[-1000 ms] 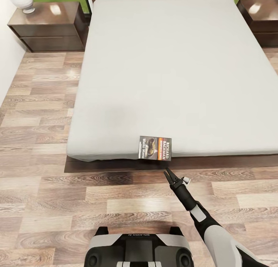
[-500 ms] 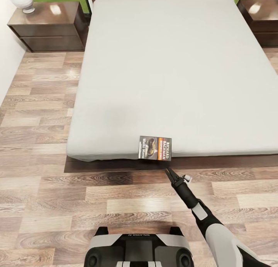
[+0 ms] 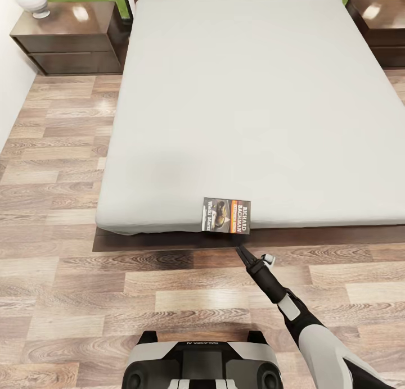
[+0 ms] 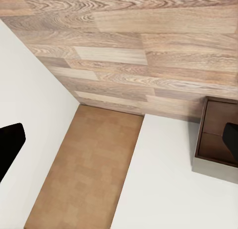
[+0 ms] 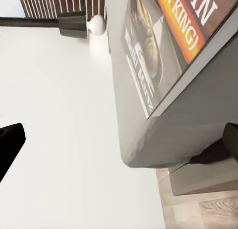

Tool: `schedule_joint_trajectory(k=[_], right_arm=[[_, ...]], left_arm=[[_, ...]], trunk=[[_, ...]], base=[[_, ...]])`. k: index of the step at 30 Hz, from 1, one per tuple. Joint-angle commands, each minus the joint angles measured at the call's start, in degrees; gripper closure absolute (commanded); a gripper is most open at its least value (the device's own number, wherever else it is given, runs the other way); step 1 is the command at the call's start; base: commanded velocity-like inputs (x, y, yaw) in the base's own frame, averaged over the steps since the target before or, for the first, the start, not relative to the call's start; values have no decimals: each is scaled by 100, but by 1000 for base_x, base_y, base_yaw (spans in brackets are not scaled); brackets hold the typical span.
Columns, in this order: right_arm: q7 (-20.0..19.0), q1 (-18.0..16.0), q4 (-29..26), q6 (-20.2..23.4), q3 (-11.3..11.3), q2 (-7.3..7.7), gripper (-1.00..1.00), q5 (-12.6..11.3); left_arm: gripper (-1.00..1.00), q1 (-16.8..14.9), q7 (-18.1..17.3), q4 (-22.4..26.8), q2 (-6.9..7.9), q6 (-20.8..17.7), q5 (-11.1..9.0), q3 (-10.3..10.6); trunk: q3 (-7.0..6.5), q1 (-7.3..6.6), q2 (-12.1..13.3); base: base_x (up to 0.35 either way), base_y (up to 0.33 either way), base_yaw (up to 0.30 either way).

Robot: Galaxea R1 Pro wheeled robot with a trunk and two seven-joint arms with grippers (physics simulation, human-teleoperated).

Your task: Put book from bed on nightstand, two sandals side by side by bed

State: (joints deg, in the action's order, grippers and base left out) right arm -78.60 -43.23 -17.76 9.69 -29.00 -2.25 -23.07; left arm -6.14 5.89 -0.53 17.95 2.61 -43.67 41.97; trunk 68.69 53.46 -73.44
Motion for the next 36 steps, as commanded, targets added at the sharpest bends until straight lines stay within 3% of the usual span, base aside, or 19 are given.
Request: schedule_joint_trajectory(k=[1, 8, 15, 23, 36], right_arm=[[-31, -4, -1, 63, 17, 1, -100, -37], [-52, -2, -4, 67, 28, 19, -100, -65], [-64, -1, 3, 65, 6, 133, -100, -80], [-82, -1, 15, 61, -7, 263, -100, -84], [-92, -1, 22, 66, -21, 287, -100, -92]], left_arm=[[-100, 11, 8, -5, -2, 18, -41, 48], [-100, 28, 8, -3, 3, 15, -44, 44], [-100, 36, 8, -5, 6, 12, -45, 46], [-100, 41, 8, -2, 7, 16, -45, 47], [-100, 42, 13, -6, 3, 16, -37, 48]], trunk=[[2, 0, -1], [2, 0, -1], [74, 88, -162], [74, 88, -162], [74, 88, -162]], base=[[0, 0, 0], [0, 0, 0], [0, 0, 0], [0, 0, 0], [0, 0, 0]])
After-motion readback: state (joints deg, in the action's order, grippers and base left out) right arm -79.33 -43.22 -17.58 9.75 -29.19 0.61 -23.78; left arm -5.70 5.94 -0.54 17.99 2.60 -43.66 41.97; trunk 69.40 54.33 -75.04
